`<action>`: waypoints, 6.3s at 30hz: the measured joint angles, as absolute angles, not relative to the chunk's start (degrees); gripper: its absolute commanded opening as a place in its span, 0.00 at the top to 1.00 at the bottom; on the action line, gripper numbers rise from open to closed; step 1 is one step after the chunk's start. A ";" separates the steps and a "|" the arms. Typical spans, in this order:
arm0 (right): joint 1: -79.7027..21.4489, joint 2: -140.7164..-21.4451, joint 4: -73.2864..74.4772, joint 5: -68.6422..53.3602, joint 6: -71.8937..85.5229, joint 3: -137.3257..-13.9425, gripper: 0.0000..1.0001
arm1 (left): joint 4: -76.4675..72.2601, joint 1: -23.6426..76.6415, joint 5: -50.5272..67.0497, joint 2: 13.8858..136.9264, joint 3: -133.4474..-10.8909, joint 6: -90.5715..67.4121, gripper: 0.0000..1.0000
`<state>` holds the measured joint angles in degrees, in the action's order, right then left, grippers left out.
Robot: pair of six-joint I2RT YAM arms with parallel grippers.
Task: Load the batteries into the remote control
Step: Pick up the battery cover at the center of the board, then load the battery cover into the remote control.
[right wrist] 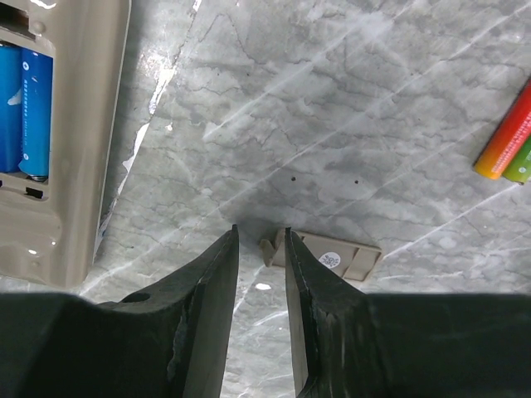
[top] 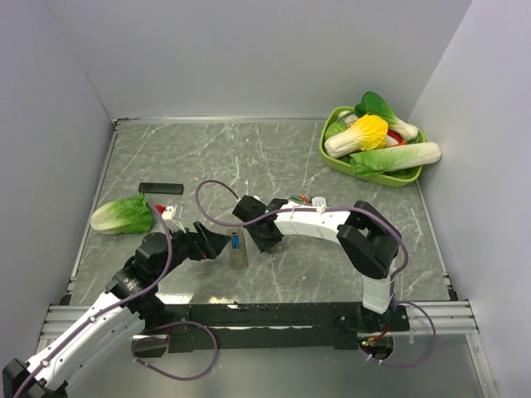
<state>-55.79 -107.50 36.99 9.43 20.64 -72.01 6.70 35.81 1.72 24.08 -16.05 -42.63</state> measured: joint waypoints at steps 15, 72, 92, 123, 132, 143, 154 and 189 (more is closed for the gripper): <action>-56.01 -107.28 38.57 9.52 21.67 -71.96 0.81 | 6.68 35.81 1.83 24.10 -16.05 -42.63 0.01; -40.62 -63.48 9.26 -44.51 35.99 -52.93 1.00 | -25.52 55.96 3.97 38.15 -21.41 -2.02 0.10; -40.60 -63.70 3.84 -49.21 38.92 -51.16 1.00 | -24.77 55.99 13.10 40.34 -22.76 5.58 0.38; -40.60 -60.20 9.21 -37.34 33.74 -50.50 0.16 | -20.53 56.36 5.23 41.04 -24.27 -4.67 0.99; -40.51 -46.41 13.87 -11.62 25.93 -47.83 0.00 | 3.53 56.31 -18.96 50.17 -38.76 -31.94 0.99; -40.45 -43.05 8.27 1.54 21.08 -32.42 0.00 | 27.24 49.12 -25.78 67.48 -50.65 -53.87 0.99; -40.45 -47.44 3.86 2.52 20.16 -29.65 0.00 | 32.49 46.81 -22.20 83.64 -54.98 -60.36 0.99; -40.45 -50.87 2.72 -1.10 20.01 -29.54 0.00 | 39.51 50.43 -26.74 89.73 -59.37 -65.69 0.99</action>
